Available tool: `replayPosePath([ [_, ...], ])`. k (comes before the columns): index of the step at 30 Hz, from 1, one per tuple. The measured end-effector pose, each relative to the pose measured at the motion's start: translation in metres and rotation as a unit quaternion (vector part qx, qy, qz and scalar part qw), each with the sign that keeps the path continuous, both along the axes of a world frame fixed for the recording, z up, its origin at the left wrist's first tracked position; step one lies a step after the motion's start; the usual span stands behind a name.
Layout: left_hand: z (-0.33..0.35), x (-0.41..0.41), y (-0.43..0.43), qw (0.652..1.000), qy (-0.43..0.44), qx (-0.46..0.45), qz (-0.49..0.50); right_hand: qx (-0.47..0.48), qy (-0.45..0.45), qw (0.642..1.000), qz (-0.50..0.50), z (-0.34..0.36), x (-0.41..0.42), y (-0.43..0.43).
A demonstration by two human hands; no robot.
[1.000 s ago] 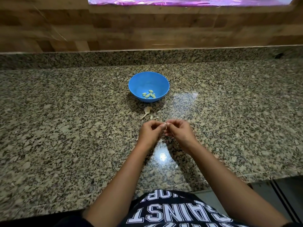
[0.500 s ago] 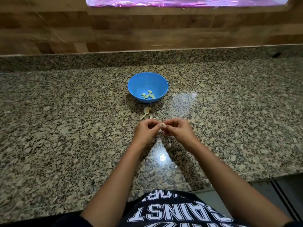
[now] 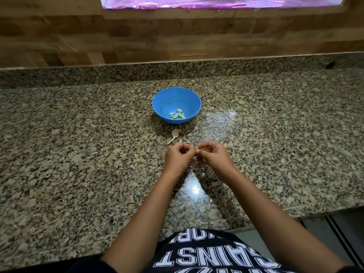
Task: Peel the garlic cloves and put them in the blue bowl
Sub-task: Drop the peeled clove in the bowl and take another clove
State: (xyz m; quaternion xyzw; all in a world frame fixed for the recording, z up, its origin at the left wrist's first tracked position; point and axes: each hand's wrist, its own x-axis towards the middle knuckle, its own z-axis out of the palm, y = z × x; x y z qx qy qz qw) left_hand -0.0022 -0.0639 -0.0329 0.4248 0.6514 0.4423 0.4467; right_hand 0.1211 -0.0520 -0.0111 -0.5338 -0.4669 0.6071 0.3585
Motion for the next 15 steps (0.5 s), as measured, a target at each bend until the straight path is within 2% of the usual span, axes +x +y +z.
replayPosePath([
  [5,-0.004,-0.003,-0.003,0.999,0.039,-0.016,0.001,-0.079,0.140,0.983,-0.091,-0.002,0.004,0.004],
  [7,-0.004,-0.005,-0.005,0.998,0.060,-0.025,-0.006,-0.097,0.166,0.975,-0.112,-0.005,0.008,0.007],
  [11,-0.003,-0.006,-0.006,0.990,0.127,-0.029,-0.046,-0.105,0.139,0.981,-0.084,-0.008,0.011,0.009],
  [15,0.000,-0.005,-0.003,0.989,0.140,-0.024,-0.048,-0.082,0.079,0.992,-0.060,-0.007,0.010,0.007],
])
